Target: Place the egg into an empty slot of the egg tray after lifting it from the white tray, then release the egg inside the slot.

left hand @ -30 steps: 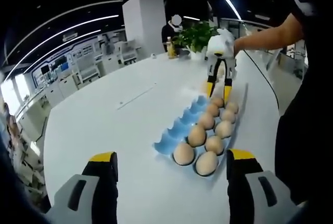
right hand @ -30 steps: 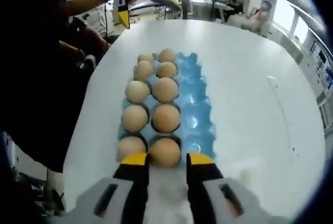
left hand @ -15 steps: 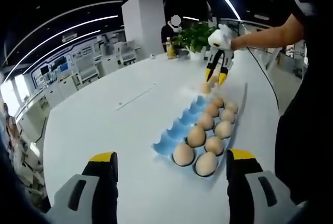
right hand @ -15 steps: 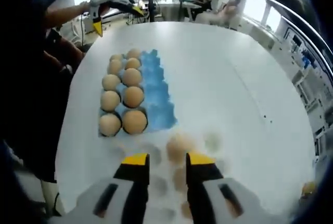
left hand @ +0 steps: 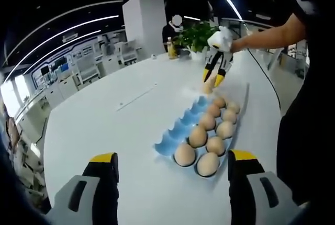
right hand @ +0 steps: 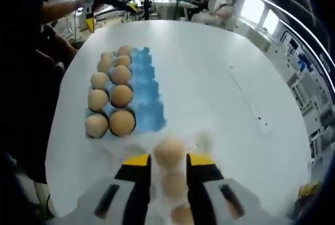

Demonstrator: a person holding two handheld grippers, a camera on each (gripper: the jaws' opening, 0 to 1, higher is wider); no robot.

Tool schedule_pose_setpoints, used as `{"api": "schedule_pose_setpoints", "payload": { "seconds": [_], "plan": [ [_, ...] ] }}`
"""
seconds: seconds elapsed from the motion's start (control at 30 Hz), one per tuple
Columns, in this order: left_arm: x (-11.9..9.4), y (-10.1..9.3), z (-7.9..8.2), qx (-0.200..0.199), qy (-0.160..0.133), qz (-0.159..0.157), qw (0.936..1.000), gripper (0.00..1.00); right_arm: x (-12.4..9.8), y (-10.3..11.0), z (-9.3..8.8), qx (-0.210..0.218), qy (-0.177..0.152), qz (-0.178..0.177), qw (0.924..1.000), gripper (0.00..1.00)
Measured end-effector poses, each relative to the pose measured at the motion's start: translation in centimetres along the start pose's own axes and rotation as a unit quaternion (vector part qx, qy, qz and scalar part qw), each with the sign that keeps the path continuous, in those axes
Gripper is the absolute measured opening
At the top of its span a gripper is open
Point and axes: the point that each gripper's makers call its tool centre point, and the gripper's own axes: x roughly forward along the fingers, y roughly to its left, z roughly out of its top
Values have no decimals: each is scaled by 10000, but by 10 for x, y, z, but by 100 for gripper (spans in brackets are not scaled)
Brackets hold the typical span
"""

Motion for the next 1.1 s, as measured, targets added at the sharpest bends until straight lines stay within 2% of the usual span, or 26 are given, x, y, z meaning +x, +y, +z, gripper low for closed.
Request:
{"api": "schedule_pose_setpoints", "payload": {
  "seconds": [0.3,0.33,0.4,0.43,0.47,0.53,0.57,0.6,0.73,0.77,0.87,1.03,1.1],
  "plan": [
    [-2,2,-2,-41,19,5,10000,87,15,-1,-5,-276,349,139,9989,26],
    [-2,2,-2,-53,17,1,10000,88,16,0,-5,-479,422,142,9979,26],
    [-1,2,-2,-94,5,-11,10000,88,19,4,-15,-954,878,249,9913,26],
    [-1,2,-1,-80,10,-16,10000,88,23,9,-10,-1070,794,331,9905,25],
    [0,3,-1,-66,11,-14,10000,88,22,4,-12,-1067,947,254,9894,25],
    [1,3,0,-87,-13,-26,10000,88,22,4,-10,-823,1002,348,9909,25],
    [2,2,1,-90,-16,-40,10000,88,23,4,-12,-516,1030,381,9926,25],
    [3,2,1,-78,-16,-48,10000,87,24,3,-12,-471,1039,425,9926,26],
    [6,-1,-1,-98,-1,-89,9999,87,26,5,-14,-685,954,577,9914,27],
    [7,-2,-1,-85,24,-114,9999,87,27,5,-14,-902,895,632,9899,27],
    [7,-2,-1,-100,16,-118,9999,86,26,4,-14,-541,867,600,9929,26],
    [5,0,-1,-112,6,-89,9999,86,21,3,-12,-471,832,481,9943,24],
    [1,2,-2,-113,2,-62,9999,86,15,3,-7,-348,607,384,9968,24]
  ]
}}
